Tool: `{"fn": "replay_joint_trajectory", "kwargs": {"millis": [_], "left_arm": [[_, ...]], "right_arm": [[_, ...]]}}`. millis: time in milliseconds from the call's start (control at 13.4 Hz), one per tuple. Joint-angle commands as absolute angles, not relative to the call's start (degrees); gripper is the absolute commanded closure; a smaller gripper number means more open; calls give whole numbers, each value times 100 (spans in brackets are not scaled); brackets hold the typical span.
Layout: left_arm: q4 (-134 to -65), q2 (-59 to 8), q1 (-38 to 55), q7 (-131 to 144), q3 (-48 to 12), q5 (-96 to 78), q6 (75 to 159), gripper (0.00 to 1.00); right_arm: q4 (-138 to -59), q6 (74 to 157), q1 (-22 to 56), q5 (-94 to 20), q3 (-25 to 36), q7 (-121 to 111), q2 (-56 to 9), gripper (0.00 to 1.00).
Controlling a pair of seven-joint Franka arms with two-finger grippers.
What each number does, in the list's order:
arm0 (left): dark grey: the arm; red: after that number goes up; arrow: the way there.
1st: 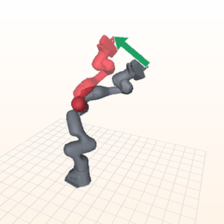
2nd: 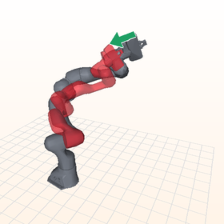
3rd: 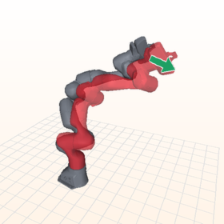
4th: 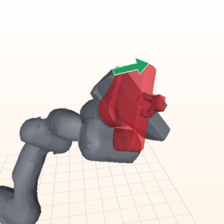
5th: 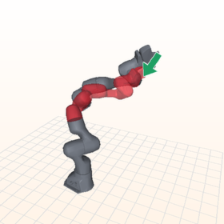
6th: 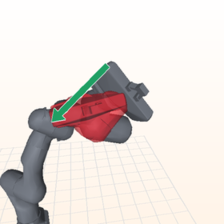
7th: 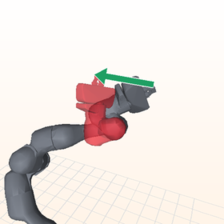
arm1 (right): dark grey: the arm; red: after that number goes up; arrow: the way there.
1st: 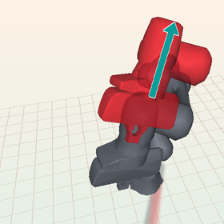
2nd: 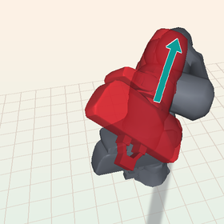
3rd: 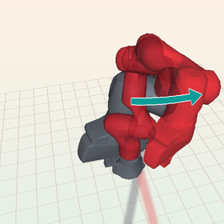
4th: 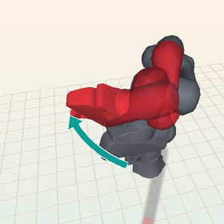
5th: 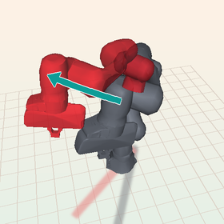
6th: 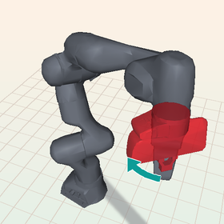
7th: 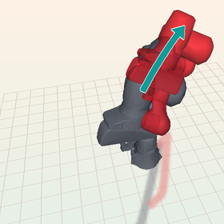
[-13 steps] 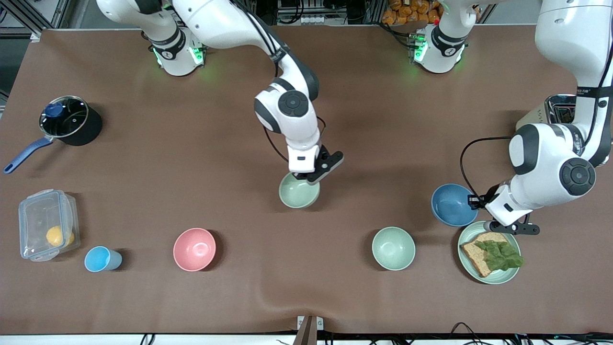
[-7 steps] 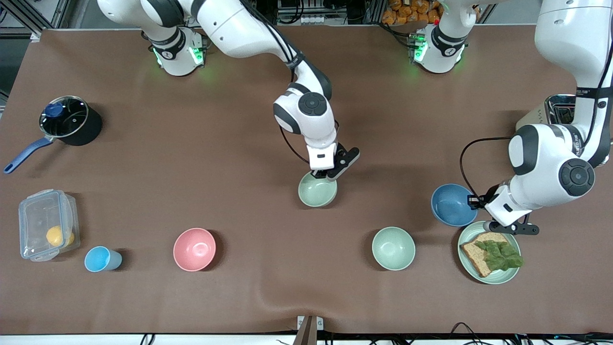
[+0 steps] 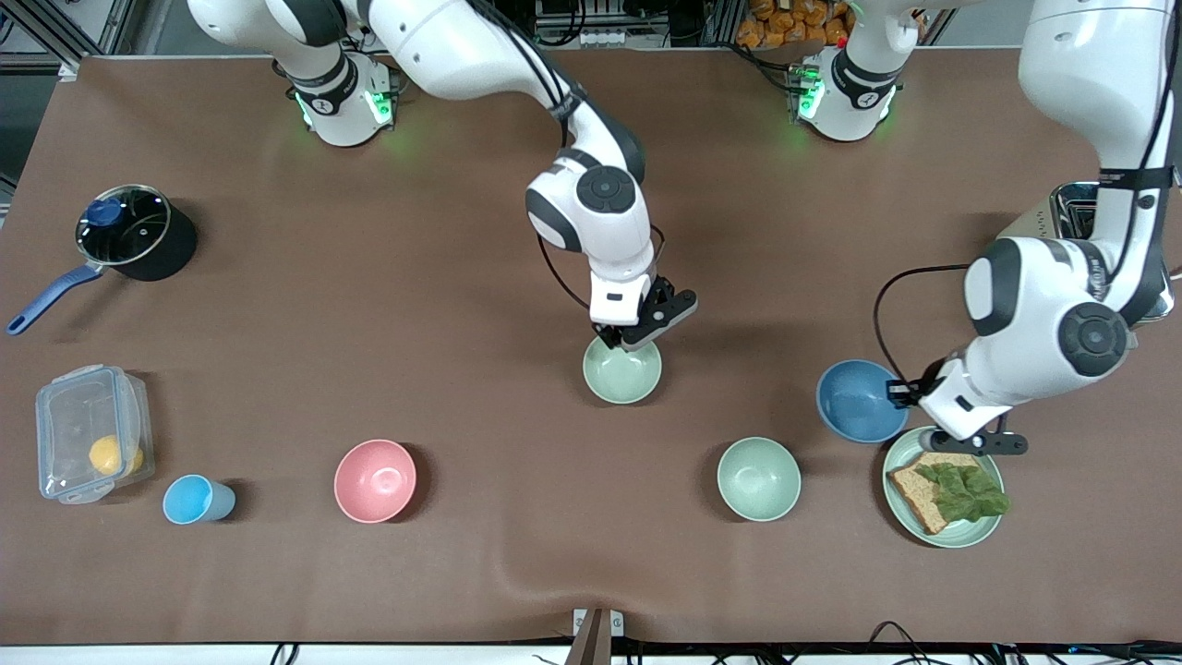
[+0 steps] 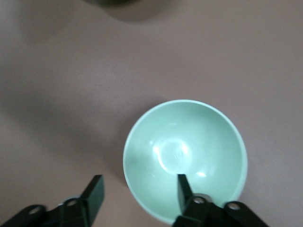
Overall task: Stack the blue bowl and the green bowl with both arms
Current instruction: 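Carry the blue bowl with the left gripper over the green bowl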
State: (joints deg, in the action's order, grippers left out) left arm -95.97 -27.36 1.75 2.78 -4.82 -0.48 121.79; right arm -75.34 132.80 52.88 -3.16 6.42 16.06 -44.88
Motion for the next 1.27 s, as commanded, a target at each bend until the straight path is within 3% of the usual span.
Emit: {"fn": "replay_joint_trajectory", "kwargs": {"millis": [0,298,819,1191], "left_arm": [[-9528,-2505,333,587,-570,-61,11840,100],[-9396,-2505,404,2088,-1255,-44,11821,100],[-8992,-3005,1502,4418,-1424,35,11892,100],[-8859,-3225,1872,5298,-1424,35,12058,100]], "right_arm": [[-7699,12309,4871,-281,606,1837,-3825,0],[-7699,10997,3957,-438,580,1793,-3428,0],[-7945,10925,3314,-1028,589,2197,-3691,0],[-7928,11539,3121,-1948,589,3414,-4095,0]]}}
